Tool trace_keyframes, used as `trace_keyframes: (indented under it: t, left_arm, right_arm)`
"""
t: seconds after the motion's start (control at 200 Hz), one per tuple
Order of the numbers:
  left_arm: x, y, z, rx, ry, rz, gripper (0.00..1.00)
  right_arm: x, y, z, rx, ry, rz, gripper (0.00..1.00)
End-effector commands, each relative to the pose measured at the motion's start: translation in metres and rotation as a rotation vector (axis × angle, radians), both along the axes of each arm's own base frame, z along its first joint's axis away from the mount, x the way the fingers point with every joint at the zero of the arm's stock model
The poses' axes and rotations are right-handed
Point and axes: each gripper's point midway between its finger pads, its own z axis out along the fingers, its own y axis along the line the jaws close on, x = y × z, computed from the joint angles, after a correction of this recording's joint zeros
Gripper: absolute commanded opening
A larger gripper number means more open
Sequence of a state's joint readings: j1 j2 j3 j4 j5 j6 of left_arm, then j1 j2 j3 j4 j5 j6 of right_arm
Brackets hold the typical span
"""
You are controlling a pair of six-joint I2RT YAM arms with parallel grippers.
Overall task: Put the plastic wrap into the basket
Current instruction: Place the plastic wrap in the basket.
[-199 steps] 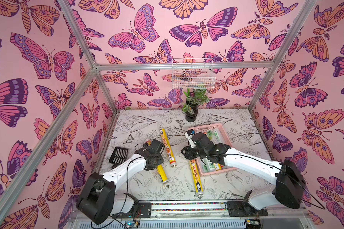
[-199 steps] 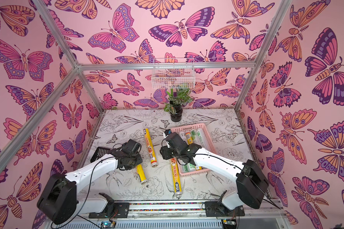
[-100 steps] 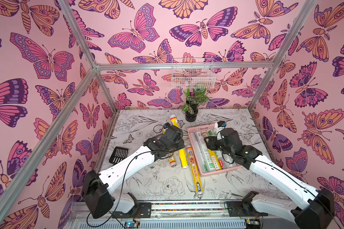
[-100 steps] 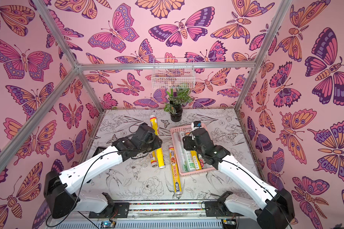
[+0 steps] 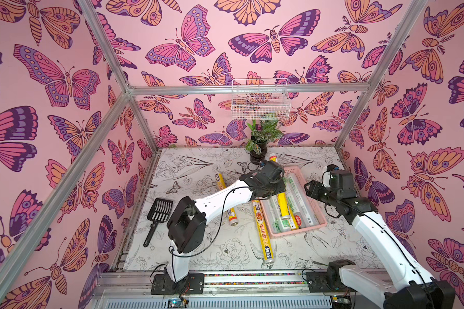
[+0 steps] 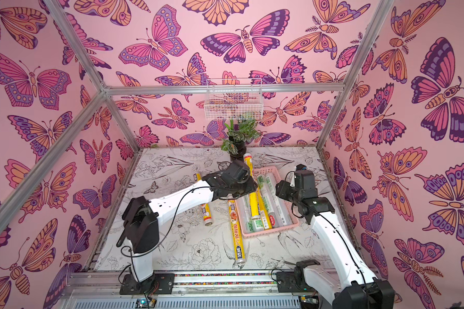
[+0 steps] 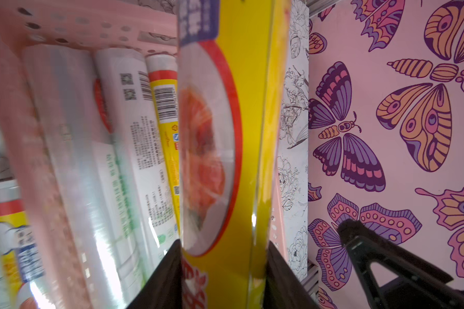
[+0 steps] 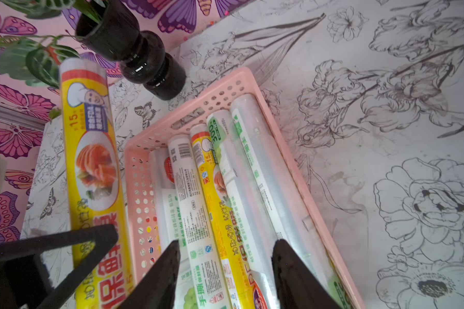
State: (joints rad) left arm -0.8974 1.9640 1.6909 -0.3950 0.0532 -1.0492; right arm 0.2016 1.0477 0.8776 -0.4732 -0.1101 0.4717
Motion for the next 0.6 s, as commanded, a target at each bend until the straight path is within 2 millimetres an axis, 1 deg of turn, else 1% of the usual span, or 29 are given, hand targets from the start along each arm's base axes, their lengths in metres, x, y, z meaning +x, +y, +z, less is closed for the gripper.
trace_keyframes:
  t: [0.0, 0.16, 0.275, 0.416, 0.596]
  left_arm:
    - [0.007, -0.028, 0.011, -0.076, -0.002, -0.011, 0.24]
    - [0.013, -0.050, -0.002, -0.094, 0.026, -0.028, 0.24]
    - [0.016, -0.060, -0.008, -0.094, 0.026, -0.025, 0.25]
    - [0.023, -0.070, -0.013, -0.103, 0.028, 0.002, 0.26]
    - [0.030, -0.077, -0.033, -0.100, 0.065, 0.065, 0.27]
  right_arm:
    - [-0.007, -0.001, -0.011, -0.032, 0.060, 0.045, 0.59]
    - [-0.006, -0.019, -0.022, -0.124, 0.112, -0.003, 0.59]
    - [-0.004, -0.031, -0.022, -0.138, 0.112, -0.039, 0.59]
    - [-0.004, -0.031, -0.021, -0.125, 0.106, -0.044, 0.60]
    - [-0.006, -0.031, -0.022, -0.123, 0.115, -0.046, 0.60]
